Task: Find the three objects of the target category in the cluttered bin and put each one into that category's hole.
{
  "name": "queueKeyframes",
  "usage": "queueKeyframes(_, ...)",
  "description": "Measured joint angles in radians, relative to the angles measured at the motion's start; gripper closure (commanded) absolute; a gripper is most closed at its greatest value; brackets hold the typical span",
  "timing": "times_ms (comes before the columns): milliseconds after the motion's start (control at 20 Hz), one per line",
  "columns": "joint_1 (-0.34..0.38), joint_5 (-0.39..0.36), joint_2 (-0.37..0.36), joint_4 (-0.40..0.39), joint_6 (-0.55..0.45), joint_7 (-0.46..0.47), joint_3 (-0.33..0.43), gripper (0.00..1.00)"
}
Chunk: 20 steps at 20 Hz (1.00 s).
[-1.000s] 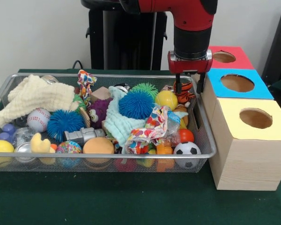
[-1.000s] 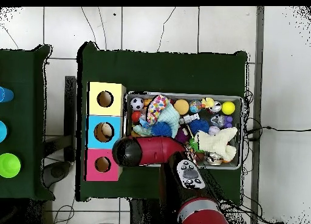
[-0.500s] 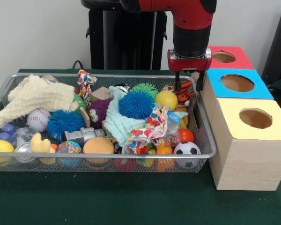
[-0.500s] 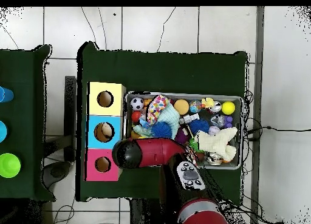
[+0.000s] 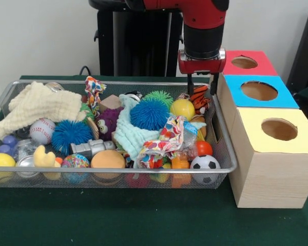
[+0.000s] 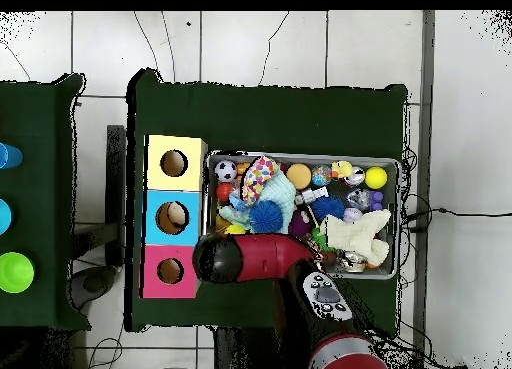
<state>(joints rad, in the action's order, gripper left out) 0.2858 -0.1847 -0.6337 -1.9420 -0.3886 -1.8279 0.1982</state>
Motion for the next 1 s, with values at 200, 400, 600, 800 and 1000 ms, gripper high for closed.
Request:
queueKeyframes(200,0.02,-0.018,0.003,-0.014,0.0,0.0,0.0,0.0)
queueKeyframes(400,0.025,-0.028,0.008,-0.015,0.0,0.0,0.0,0.0)
queueKeyframes(600,0.025,-0.041,0.014,-0.015,0.0,0.0,0.0,0.0)
queueKeyframes(800,0.021,-0.052,0.027,-0.015,0.0,0.0,0.0,1.0)
queueKeyframes(1000,0.021,-0.056,0.031,-0.015,0.0,0.0,0.0,1.0)
